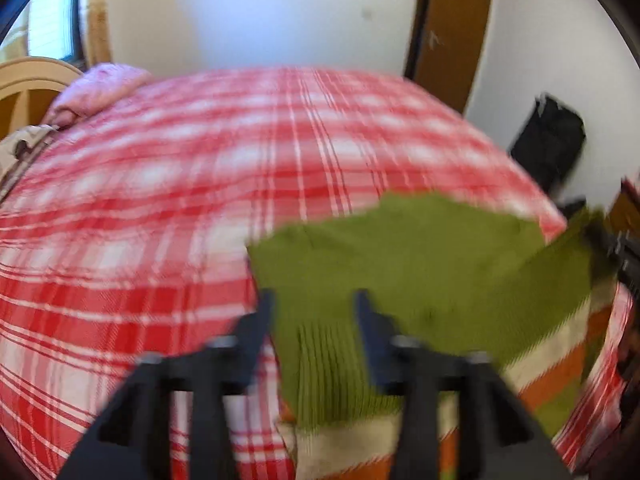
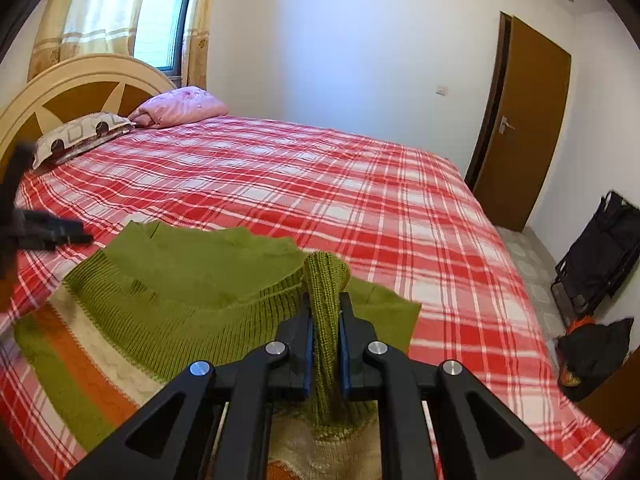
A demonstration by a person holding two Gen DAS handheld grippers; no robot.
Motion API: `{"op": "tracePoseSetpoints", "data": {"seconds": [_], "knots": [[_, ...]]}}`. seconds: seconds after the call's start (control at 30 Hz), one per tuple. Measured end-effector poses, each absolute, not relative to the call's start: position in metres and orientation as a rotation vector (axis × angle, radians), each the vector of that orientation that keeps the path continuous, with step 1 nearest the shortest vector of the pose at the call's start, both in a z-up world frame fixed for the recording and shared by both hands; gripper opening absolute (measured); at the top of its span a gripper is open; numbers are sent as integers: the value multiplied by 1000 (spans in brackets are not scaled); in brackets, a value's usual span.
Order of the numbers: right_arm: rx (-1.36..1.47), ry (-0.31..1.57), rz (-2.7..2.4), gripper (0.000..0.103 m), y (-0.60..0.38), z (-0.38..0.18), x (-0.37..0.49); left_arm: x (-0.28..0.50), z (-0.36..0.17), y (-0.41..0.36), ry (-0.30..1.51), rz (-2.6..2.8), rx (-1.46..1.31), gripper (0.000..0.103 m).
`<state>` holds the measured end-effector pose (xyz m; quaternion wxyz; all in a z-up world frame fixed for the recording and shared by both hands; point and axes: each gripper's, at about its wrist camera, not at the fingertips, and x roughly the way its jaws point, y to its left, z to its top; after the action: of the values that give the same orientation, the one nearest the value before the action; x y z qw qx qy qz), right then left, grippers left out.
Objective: Fold small clothes
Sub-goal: 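Lift the ribbed hem with both grippers and flip the sweater over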
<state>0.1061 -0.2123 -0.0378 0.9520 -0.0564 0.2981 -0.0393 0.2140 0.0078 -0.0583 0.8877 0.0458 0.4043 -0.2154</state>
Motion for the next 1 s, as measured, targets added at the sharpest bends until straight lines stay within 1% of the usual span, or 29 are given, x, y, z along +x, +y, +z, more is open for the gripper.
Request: {"op": "tracePoseSetpoints", "data": {"seconds": [0.17, 0.2, 0.23, 0.3, 0.33, 0.4, 0.5, 0.67, 0.8, 1.0], "knots": [[-95, 633, -89, 10, -216, -47, 101, 209, -92, -1, 913, -444, 121, 60], [-88, 634, -90, 10, -217, -47, 100, 208, -95, -3, 916, -442, 120, 58], [-77, 636, -90, 10, -217, -48, 99, 206, -97, -4, 912, -439, 126, 46], [-59, 638, -87, 10, -218, -48, 98, 200, -98, -8, 884, -428, 168, 25], [-53, 638, -89, 10, -219, -48, 98, 196, -96, -9, 863, -417, 190, 18], [-53, 638, -95, 10, -218, -48, 96, 193, -92, -7, 845, -424, 196, 15], [-56, 629, -111, 10, -218, -44, 93, 189, -87, -1, 835, -437, 167, 13], [-59, 586, -90, 10, -215, -20, 88, 187, -70, 5, 837, -423, 107, 8], [-100, 567, -97, 10, -207, -17, 89, 183, -51, 3, 794, -433, 90, 8], [-123, 522, -114, 10, -207, -3, 106, 190, -40, 1, 754, -421, 53, 8]]}}
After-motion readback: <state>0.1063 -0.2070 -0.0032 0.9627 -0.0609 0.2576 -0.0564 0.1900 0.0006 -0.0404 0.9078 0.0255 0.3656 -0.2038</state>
